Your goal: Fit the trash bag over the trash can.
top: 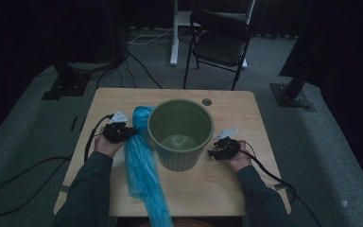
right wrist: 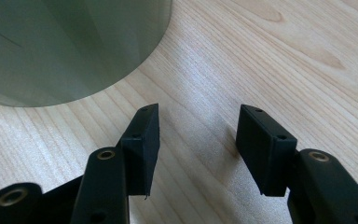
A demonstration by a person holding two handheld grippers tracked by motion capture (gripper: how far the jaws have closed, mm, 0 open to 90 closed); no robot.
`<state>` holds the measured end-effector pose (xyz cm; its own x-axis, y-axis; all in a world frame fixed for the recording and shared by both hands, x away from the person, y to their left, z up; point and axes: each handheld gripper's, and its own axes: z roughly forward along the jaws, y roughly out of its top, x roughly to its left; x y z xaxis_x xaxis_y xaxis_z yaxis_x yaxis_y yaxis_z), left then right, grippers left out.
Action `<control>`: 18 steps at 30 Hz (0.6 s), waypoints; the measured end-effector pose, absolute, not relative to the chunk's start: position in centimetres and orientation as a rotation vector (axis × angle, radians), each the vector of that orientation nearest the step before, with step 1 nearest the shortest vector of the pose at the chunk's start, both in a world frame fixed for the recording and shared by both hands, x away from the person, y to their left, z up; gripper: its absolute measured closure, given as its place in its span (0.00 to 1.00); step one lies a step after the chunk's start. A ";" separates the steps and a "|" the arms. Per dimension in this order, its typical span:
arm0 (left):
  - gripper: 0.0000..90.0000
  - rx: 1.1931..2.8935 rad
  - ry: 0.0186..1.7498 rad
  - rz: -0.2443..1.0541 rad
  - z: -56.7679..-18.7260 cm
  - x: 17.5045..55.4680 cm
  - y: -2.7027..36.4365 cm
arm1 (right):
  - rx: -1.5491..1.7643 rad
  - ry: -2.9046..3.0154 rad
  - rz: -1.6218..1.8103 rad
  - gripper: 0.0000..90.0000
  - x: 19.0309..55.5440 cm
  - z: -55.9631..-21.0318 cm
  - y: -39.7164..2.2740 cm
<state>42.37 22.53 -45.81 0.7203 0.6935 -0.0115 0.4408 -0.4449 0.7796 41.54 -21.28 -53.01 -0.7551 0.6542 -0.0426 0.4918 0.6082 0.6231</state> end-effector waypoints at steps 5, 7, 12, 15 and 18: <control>0.97 2.069 0.821 0.425 -43.6 42.0 23.3 | 0.936 2.572 0.878 0.55 41.5 -53.0 -21.3; 0.97 2.048 0.801 0.426 -42.7 41.8 23.7 | 0.936 2.573 0.878 0.55 41.5 -53.0 -21.3; 0.97 1.999 0.758 0.417 -41.0 41.3 24.3 | 0.938 2.572 0.880 0.55 41.5 -53.0 -21.3; 0.97 1.978 0.736 0.405 -40.2 41.0 24.7 | 0.940 2.573 0.883 0.55 41.5 -53.0 -21.3; 0.97 1.975 0.727 0.403 -39.8 40.9 24.8 | 0.940 2.574 0.885 0.54 41.5 -53.0 -21.3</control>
